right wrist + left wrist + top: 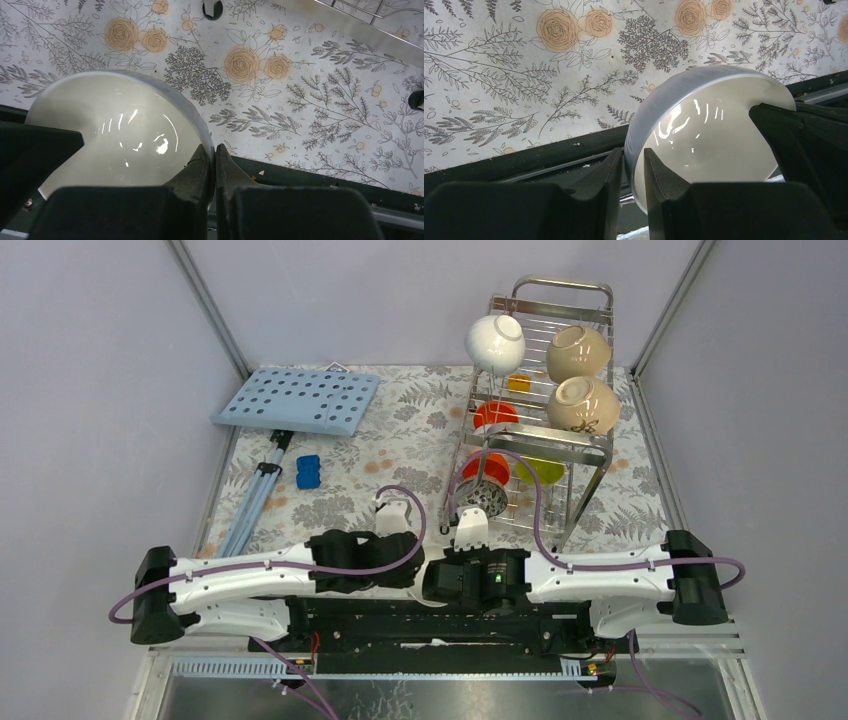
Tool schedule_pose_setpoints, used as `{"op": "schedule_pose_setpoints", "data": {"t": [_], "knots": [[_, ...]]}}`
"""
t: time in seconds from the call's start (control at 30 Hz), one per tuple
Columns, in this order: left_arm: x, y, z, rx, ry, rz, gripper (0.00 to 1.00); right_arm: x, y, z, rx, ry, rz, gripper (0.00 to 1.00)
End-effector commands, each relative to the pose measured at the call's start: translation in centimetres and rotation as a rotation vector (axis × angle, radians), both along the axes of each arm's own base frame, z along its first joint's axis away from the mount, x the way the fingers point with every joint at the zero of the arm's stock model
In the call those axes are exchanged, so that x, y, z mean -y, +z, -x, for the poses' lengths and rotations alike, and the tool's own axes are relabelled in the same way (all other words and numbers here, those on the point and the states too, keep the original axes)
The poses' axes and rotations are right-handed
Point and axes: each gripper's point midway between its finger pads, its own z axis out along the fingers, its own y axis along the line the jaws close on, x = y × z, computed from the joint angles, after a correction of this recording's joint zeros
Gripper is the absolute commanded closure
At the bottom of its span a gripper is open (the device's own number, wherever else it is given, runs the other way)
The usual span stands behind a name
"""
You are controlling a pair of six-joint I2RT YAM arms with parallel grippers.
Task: Unload the bowls from the dish rack
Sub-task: Place the bowl at the center of the board.
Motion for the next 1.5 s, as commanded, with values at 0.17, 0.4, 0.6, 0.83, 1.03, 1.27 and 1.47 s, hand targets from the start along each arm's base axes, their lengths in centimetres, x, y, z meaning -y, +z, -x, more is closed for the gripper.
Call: {"op": "schedule_pose_setpoints", "data": {"t": [0.17, 0.4, 0.6, 0.83, 1.03, 1.27, 1.47], "knots": [[1.4, 1.4, -0.4, 0.024, -0.004, 0.039, 0.83, -1.6, 3.1, -1.5, 0.079, -0.05, -0.102, 1.0], [1.4, 1.6, -0.6, 0.035, -0.001, 0.048, 1.0, -1.6, 2.8, -1.2, 0.06, -0.03, -0.108, 1.0], [1.4, 2.5, -1.7, 0.086, 0.01, 0.046, 1.0, -1.8, 3.5, -0.4, 0.028, 0.049, -0.128, 0.37], [0.4, 5.0, -6.4, 0.144, 0.074, 0.04, 1.0, -0.1, 5.8, 0.2, 0.04, 0.167, -0.138, 0.17], [-1.8, 7.2, -13.0, 0.175, 0.184, 0.053, 1.0, -0.2, 5.3, 2.7, 0.026, 0.416, -0.272, 0.16], [-4.4, 6.7, -22.3, 0.167, 0.366, 0.042, 1.0, 0.0, 3.2, 3.9, 0.023, 0.522, -0.326, 0.16], [-3.8, 5.4, -30.3, 0.145, 0.44, 0.047, 1.0, 0.8, 0.5, 3.2, 0.046, 0.49, -0.291, 0.17]]}}
